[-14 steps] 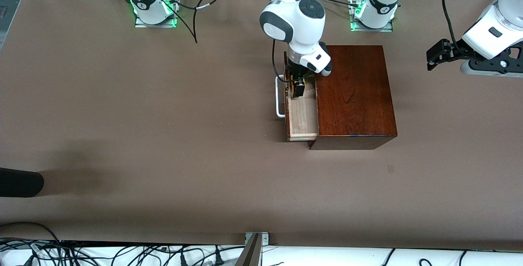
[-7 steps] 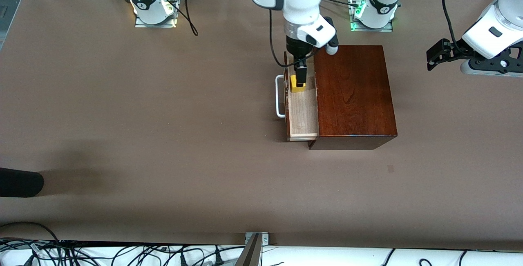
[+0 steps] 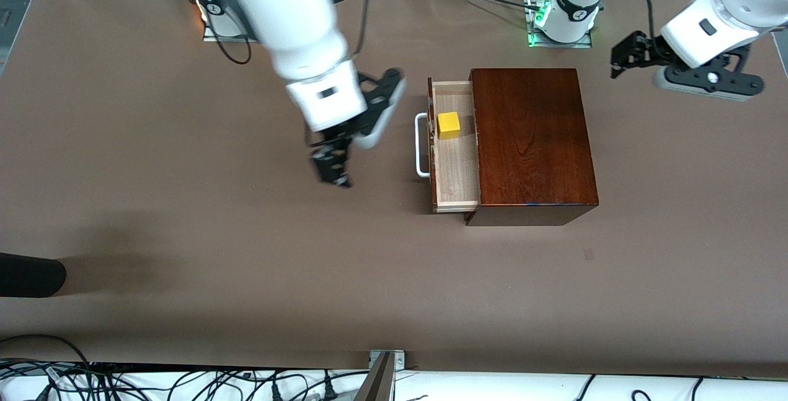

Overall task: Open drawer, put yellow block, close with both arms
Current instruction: 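Withdraw the right gripper while the left gripper reaches the drawer front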

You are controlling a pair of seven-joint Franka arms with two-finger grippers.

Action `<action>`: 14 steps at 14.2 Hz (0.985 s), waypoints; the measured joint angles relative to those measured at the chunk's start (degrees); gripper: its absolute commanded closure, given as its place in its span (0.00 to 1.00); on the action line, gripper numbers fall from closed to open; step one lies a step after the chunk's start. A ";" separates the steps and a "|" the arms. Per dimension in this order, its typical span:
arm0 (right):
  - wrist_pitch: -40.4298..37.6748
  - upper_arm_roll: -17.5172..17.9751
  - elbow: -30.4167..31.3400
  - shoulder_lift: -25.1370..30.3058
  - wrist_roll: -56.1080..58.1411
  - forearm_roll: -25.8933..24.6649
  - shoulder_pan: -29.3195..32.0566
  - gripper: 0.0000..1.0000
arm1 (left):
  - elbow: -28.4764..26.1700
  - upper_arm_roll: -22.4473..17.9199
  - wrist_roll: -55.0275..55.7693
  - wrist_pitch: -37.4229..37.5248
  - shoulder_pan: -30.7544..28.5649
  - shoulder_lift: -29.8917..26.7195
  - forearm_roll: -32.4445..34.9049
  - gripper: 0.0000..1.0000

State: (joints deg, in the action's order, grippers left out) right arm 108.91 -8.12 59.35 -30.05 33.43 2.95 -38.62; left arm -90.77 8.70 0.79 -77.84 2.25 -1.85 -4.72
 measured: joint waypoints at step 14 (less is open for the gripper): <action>-7.39 -12.55 30.75 26.23 -1.78 7.73 12.76 0.00 | 5.81 14.43 -3.76 -1.88 2.10 17.53 -15.43 0.00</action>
State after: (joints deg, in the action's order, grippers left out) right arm 101.52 -20.67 90.11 -3.82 31.65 10.68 -25.86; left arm -84.96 23.13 -2.97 -79.72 4.35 15.68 -20.15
